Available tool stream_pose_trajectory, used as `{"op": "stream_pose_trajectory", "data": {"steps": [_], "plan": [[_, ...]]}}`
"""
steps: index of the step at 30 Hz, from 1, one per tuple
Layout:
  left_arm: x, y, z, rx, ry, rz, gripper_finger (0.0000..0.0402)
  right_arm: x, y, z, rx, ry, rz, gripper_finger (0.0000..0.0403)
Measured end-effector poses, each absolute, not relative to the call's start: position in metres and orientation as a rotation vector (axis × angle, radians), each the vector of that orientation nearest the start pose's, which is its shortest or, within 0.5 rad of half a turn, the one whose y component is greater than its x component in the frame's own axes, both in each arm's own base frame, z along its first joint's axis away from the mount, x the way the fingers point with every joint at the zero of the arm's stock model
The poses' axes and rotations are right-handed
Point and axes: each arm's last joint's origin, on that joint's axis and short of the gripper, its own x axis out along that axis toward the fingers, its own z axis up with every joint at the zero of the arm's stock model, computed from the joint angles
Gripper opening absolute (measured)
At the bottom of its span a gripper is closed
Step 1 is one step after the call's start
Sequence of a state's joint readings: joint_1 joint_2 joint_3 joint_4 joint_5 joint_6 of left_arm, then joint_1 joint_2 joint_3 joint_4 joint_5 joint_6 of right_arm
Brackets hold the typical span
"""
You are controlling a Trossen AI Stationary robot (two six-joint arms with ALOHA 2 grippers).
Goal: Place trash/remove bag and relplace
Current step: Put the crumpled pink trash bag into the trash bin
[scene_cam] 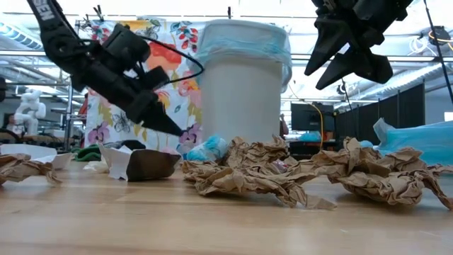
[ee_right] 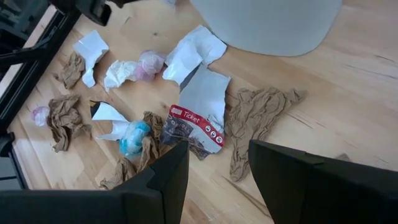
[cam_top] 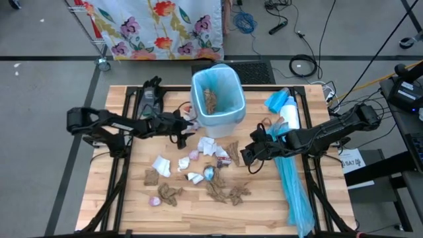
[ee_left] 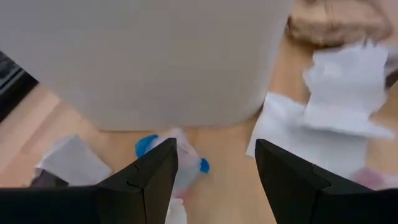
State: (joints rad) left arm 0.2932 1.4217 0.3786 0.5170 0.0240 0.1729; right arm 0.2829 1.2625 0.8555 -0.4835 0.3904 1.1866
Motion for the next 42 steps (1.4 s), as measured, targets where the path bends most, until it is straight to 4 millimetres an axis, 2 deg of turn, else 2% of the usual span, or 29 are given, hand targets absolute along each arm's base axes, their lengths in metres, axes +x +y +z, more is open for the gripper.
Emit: {"op": "stream_pose_trajectory", "data": {"steps": [5, 10, 17, 25, 32, 36, 42], "plan": [[0.236, 0.073, 0.118, 0.112, 0.564, 0.245, 0.0216, 0.241, 0.059, 0.240, 0.819, 0.660, -0.569, 0.0160], [0.242, 0.077, 0.125, 0.136, 0.463, 0.324, 0.0216, 0.241, 0.058, 0.239, 0.817, 0.664, -0.573, 0.0160], [0.246, 0.080, 0.129, 0.168, 0.452, 0.346, 0.0216, 0.241, 0.058, 0.239, 0.814, 0.665, -0.572, 0.0160], [0.245, 0.094, 0.112, 0.170, 0.520, 0.376, 0.0216, 0.240, 0.058, 0.239, 0.794, 0.676, -0.570, 0.0160], [0.266, 0.102, 0.109, 0.166, 0.505, 0.360, 0.0214, 0.240, 0.058, 0.238, 0.794, 0.679, -0.573, 0.0160], [0.276, 0.105, 0.106, 0.116, 0.532, 0.357, 0.0175, 0.240, 0.058, 0.239, 0.809, 0.675, -0.579, 0.0160], [0.288, 0.108, 0.100, 0.043, 0.572, 0.323, 0.0060, 0.240, 0.058, 0.238, 0.811, 0.675, -0.580, 0.0160]]}}
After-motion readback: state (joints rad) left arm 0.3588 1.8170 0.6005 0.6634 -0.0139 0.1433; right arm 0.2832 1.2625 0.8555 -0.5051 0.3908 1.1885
